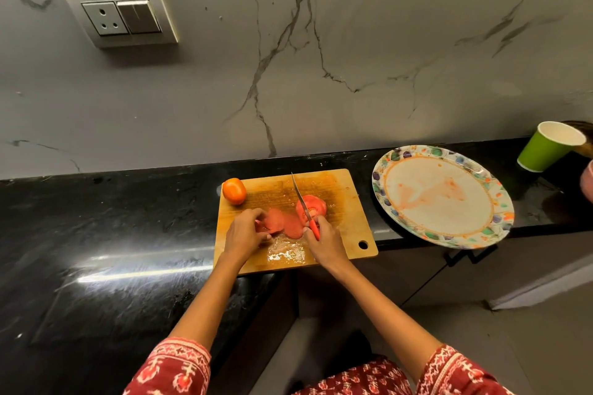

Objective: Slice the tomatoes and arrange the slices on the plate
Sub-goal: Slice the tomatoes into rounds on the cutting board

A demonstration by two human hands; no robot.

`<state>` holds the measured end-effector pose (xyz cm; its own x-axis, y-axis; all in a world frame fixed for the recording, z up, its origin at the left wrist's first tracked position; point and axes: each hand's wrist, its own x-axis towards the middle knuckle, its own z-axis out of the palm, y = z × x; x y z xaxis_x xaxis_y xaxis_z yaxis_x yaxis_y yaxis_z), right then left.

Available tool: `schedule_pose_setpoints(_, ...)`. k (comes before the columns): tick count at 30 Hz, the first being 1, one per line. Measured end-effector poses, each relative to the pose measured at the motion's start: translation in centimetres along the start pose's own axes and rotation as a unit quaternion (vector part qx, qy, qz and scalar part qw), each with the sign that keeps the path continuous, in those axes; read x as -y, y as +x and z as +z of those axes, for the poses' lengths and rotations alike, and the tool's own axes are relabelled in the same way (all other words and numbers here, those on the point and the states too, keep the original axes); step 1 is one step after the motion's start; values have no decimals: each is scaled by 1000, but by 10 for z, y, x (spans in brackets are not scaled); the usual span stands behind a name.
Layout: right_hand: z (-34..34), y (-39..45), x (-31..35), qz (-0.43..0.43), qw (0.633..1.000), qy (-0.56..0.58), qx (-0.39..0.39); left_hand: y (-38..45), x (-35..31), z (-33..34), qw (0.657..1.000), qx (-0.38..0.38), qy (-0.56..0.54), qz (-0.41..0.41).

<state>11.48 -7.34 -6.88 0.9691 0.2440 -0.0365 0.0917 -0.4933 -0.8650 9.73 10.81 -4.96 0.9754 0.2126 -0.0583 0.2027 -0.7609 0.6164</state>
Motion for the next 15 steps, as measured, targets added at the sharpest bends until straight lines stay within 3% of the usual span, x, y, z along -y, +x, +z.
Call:
schedule_pose_setpoints(3,-2,1,0,3,1000,-2,3,15,-5,0,999,30,20,39)
schedule_pose_setpoints(9,-7,9,7,-7,1000,-1,15,35,-12,-6,985,137,104,18)
schedule_pose_setpoints(13,-5,14,5,-4,1000,-6,12,30,-3,-6,987,122,101,4)
schedule_pose_setpoints(15,-4,15,5,-11,1000,-13,10,26,-1,-9,996,67,51,-19)
